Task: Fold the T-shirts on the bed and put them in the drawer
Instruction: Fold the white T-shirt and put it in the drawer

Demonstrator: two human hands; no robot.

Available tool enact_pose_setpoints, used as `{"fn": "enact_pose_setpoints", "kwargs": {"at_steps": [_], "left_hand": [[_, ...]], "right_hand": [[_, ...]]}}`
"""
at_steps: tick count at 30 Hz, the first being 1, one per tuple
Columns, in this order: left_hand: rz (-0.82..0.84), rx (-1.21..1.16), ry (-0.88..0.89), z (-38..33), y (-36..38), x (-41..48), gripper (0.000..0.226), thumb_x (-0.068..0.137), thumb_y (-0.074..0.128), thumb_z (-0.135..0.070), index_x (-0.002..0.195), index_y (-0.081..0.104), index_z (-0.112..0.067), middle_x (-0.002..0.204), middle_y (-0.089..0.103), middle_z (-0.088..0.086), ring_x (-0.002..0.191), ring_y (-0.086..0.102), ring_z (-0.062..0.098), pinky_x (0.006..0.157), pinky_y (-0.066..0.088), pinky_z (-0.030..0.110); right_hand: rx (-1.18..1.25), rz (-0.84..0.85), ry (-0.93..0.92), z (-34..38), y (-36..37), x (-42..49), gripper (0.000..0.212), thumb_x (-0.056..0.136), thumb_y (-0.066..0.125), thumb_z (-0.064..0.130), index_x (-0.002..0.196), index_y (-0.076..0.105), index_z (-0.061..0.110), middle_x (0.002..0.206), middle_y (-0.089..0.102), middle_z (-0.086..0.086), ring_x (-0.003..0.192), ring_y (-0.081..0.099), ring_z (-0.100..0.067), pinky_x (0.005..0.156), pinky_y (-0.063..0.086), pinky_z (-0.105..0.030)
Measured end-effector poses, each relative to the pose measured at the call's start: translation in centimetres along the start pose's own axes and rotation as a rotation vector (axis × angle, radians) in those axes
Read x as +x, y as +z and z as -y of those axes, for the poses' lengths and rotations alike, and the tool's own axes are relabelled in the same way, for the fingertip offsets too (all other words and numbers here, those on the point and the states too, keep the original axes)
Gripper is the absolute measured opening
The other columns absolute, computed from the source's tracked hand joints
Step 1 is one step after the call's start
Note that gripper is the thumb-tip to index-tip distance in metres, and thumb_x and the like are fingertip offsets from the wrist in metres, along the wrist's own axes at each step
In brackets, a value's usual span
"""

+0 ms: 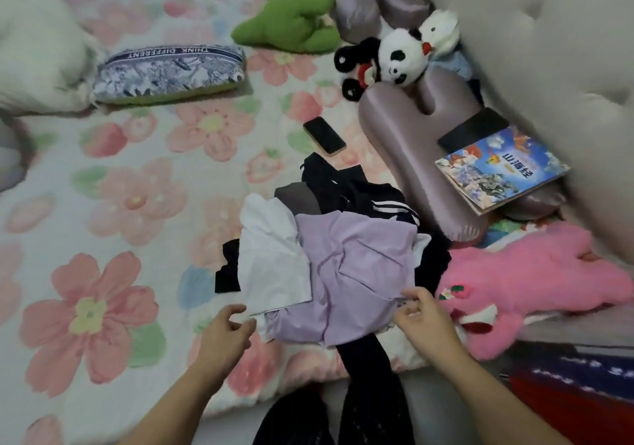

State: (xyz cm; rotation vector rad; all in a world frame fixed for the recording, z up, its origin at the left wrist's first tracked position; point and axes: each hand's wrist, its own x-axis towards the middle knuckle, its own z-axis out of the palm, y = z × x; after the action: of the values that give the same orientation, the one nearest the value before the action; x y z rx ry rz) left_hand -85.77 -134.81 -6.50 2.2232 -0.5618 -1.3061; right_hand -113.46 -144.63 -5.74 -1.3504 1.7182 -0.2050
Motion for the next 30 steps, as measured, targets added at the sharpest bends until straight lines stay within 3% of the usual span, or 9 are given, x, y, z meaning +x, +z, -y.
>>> {"fn": "enact_pose_setpoints", "kwargs": {"at_steps": [9,14,16,18,20,22,26,28,30], "left_hand": [[-0.083,-0.140,-0.079,-1.2,4.0,4.6,0.038,0.086,0.060,-0.016,0.122,0.047,-0.016,0.079,0.061,0.002,0.077,0.061,0.019,0.070,0.046,0.030],[-0.081,-0.219,-0.052,-1.7,5.5,5.7,0.035,0.085,0.060,-0.019,0.117,0.047,-0.024,0.079,0.061,0.004,0.074,0.061,0.019,0.063,0.044,0.025],[-0.087,-0.255,-0.060,-1.2,5.5,5.4,0.035,0.085,0.061,-0.020,0.116,0.047,-0.027,0.080,0.062,0.003,0.076,0.062,0.017,0.064,0.045,0.025],[-0.088,-0.289,-0.069,-1.1,5.3,4.7,0.036,0.085,0.061,-0.021,0.117,0.048,-0.027,0.083,0.063,0.003,0.079,0.062,0.017,0.068,0.049,0.026],[-0.095,-0.286,-0.056,-1.4,4.6,4.0,0.038,0.084,0.062,-0.021,0.119,0.048,-0.028,0.087,0.061,0.001,0.080,0.061,0.014,0.066,0.049,0.021],[-0.103,-0.204,0.009,-2.2,3.4,3.1,0.046,0.082,0.066,-0.024,0.121,0.044,-0.034,0.100,0.054,-0.002,0.086,0.057,0.011,0.066,0.047,0.014],[-0.050,-0.006,0.345,-5.3,0.1,0.7,0.083,0.066,0.073,-0.037,0.128,0.019,-0.049,0.125,0.028,-0.008,0.117,0.035,0.007,0.095,0.030,0.011],[-0.089,0.039,0.511,-7.6,-1.6,-1.2,0.090,0.056,0.070,-0.045,0.126,0.014,-0.051,0.126,0.029,-0.013,0.118,0.031,0.002,0.096,0.026,0.010],[-0.196,-0.047,0.626,-9.5,-3.2,-3.1,0.077,0.058,0.071,-0.040,0.121,0.027,-0.049,0.119,0.043,-0.024,0.110,0.041,-0.009,0.092,0.032,0.010]], "right_hand": [[-0.125,0.230,-0.177,6.3,7.5,10.8,0.030,0.087,0.057,0.022,0.116,0.053,0.015,0.089,0.059,0.005,0.091,0.058,-0.017,0.067,0.034,-0.021],[-0.233,0.322,-0.183,9.0,13.0,13.8,0.047,0.086,0.057,0.034,0.128,0.047,0.014,0.119,0.057,-0.004,0.113,0.053,-0.024,0.091,0.039,-0.030],[-0.270,0.393,-0.158,9.5,14.4,14.3,0.035,0.087,0.055,0.033,0.114,0.052,0.012,0.105,0.058,-0.002,0.106,0.054,-0.026,0.080,0.038,-0.028],[-0.290,0.437,-0.155,10.0,14.9,13.8,0.016,0.089,0.051,0.025,0.077,0.048,0.015,0.076,0.049,0.003,0.084,0.051,-0.025,0.065,0.034,-0.027],[-0.262,0.453,-0.215,11.2,14.6,12.6,0.031,0.089,0.048,0.019,0.062,0.032,0.018,0.063,0.037,0.004,0.068,0.040,-0.019,0.056,0.028,-0.030],[-0.167,0.461,-0.325,13.4,13.5,10.4,0.034,0.088,0.049,0.016,0.061,0.028,0.018,0.059,0.032,0.004,0.057,0.032,-0.012,0.054,0.026,-0.028],[0.051,0.470,-0.485,18.6,9.3,4.5,0.034,0.087,0.049,0.011,0.060,0.030,0.021,0.058,0.032,0.010,0.049,0.030,-0.002,0.046,0.027,-0.015],[0.159,0.462,-0.521,21.1,7.0,1.1,0.028,0.089,0.049,0.012,0.063,0.043,0.020,0.057,0.042,0.013,0.053,0.036,-0.001,0.050,0.030,-0.015],[0.248,0.415,-0.539,23.2,5.1,-2.2,0.016,0.090,0.051,0.012,0.075,0.054,0.008,0.064,0.048,0.007,0.058,0.042,-0.006,0.053,0.035,-0.019]]}}
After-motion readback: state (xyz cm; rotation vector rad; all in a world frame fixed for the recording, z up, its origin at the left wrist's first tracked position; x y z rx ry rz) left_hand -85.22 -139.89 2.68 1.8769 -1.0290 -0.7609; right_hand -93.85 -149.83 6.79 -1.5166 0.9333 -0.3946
